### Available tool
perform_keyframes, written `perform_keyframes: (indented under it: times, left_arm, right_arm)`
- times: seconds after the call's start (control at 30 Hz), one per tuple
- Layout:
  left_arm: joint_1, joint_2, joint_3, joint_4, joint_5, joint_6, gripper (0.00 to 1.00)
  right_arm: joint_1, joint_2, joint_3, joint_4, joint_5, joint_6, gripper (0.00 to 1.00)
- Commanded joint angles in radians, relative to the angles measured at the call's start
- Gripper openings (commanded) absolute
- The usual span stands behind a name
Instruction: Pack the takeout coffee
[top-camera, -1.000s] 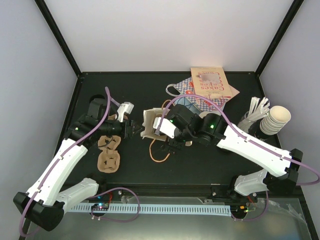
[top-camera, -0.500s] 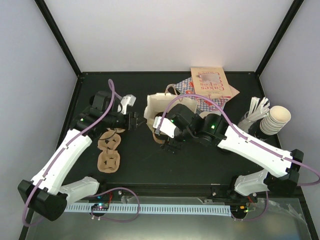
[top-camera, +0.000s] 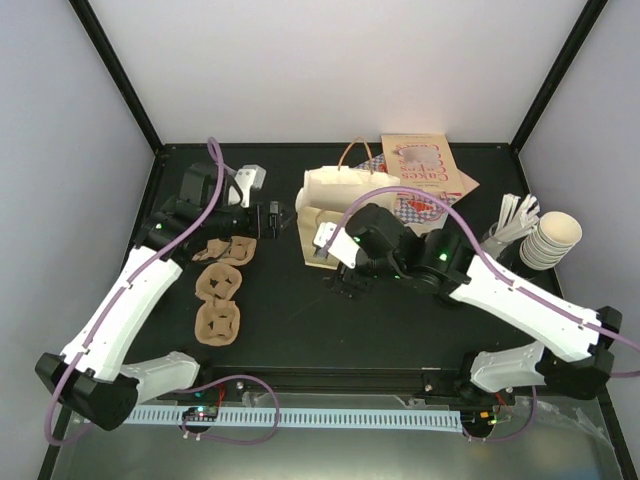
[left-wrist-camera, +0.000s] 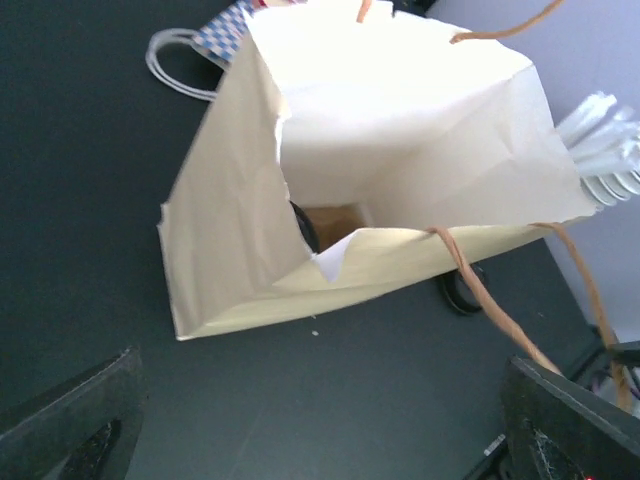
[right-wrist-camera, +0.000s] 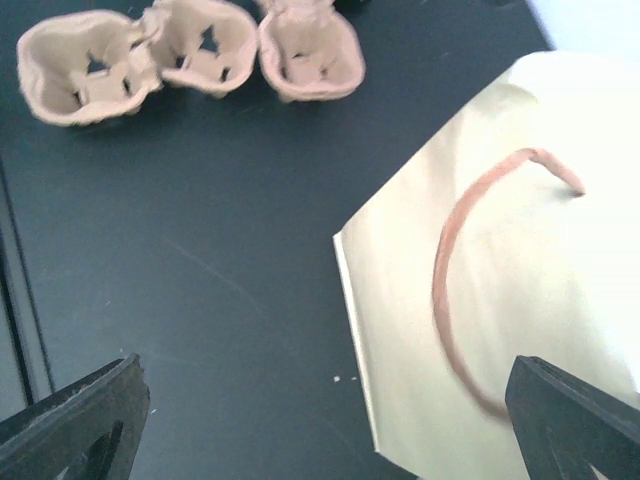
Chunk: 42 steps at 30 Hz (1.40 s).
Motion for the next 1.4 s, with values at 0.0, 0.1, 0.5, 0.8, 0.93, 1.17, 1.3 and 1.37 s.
perform_keyframes:
  times: [0.0,0.1,0.5,0.8,0.93,1.17,1.3,1.37]
  left_arm:
    - [0.008,-0.072,0.029,-0.006,-0.161,-0.001,0.99]
    - [0.042,-0.118,0.008,0.006,-0.205,-0.049,0.99]
    - [0.09,-0.095,-0.017,0.058,-0.004,-0.057,0.99]
    - [-0.04,0.011,0.103,-0.04,-0.18,-0.025,0.99]
    - [-0.091,0.097,0.183,-0.12,-0.285,-0.019,0.95]
    - [-0.15,0.231,0.3,-0.205,-0.391,-0.005,0.89]
    - [-0.158,0.297,0.362,-0.21,-0.428,0.006,0.88]
    - [-0.158,0.339,0.416,-0.218,-0.431,0.011,0.88]
  right_arm:
    - [0.005,-0.089,0.006,0.091,0.101,0.021,1.0]
    - [0.003,-0.139,-0.042,0.163,0.156,0.055,1.0]
    - [-0.069,-0.248,-0.1,0.202,0.442,0.329,1.0]
    - [-0.236,-0.28,-0.121,0.127,0.383,0.466,1.0]
    - [-0.273,-0.307,-0.146,0.117,0.381,0.52,1.0]
    - [-0.273,-0.347,-0.192,0.149,0.373,0.563,1.0]
    - [-0.274,-0.353,-0.2,0.155,0.374,0.58,1.0]
    - [-0.274,-0.352,-0.2,0.156,0.376,0.582,1.0]
